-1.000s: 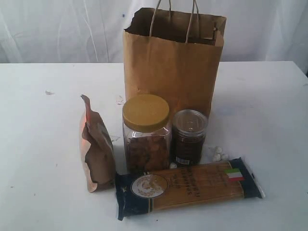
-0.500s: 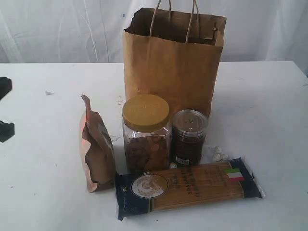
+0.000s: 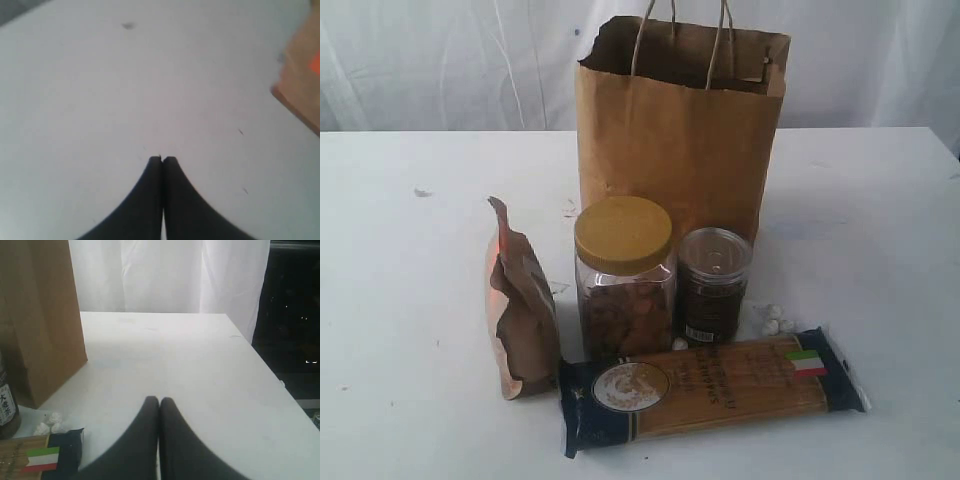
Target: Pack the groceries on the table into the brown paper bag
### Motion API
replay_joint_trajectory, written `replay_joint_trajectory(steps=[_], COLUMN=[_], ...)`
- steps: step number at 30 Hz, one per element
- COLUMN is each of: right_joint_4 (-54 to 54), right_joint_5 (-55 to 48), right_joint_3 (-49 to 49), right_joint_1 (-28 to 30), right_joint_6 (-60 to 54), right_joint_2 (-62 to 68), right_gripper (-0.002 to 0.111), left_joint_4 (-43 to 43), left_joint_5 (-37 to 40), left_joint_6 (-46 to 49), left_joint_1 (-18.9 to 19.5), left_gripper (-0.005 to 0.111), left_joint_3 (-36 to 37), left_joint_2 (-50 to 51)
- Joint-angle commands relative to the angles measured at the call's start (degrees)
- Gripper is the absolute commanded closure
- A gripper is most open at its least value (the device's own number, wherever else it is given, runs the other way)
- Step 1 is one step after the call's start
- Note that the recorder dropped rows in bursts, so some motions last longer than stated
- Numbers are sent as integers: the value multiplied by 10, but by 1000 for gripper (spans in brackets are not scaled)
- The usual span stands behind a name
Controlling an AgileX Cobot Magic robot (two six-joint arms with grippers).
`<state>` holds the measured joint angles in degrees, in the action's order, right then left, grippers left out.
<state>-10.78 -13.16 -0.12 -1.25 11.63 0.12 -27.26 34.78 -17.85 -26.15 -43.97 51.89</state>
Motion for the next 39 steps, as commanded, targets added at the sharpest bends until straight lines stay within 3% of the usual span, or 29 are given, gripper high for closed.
replay_joint_trajectory(steps=[1,5,9,12,15,18,20,22,25,27,29,32,37,39], right_joint_4=[-4,-4,-4,-4,-4,-4,-4,-4,-4,-4,-4,-4,-4,-4], right_joint_5=[4,4,4,4,4,4,4,4,4,4,4,4,4,4], right_joint_3=[1,1,1,1,1,1,1,1,1,1,1,1,1,1], right_joint_1=[3,3,3,3,3,3,3,3,3,3,3,3,3,3], right_joint_6=[-3,-3,-3,-3,-3,-3,-3,-3,-3,-3,-3,-3,-3,-3], right_joint_2=[-1,-1,-1,-1,-1,-1,-1,-1,-1,-1,-1,-1,-1,-1], right_gripper=[108,108,108,108,108,108,108,108,108,108,108,108,108,108], left_joint_4=[126,150,256,352,417,367,255,122,18,47,128,251,245,211], left_joint_5=[184,259,289,259,170,71,47,70,180,246,277,262,154,126], left_joint_6=[117,119,163,191,199,179,105,12,-28,-27,-7,134,137,137], left_joint_1=[-16,-16,-16,-27,-60,-100,-113,-113,-113,-113,-113,-113,-113,-113], left_gripper=[107,107,107,107,107,107,107,107,107,107,107,107,106,93], left_joint_3=[-70,-131,-185,-223,-254,-271,-280,-287,-305,-323,-337,-360,-415,-430], left_joint_2=[41,80,101,110,114,128,152,189,247,278,301,319,324,333])
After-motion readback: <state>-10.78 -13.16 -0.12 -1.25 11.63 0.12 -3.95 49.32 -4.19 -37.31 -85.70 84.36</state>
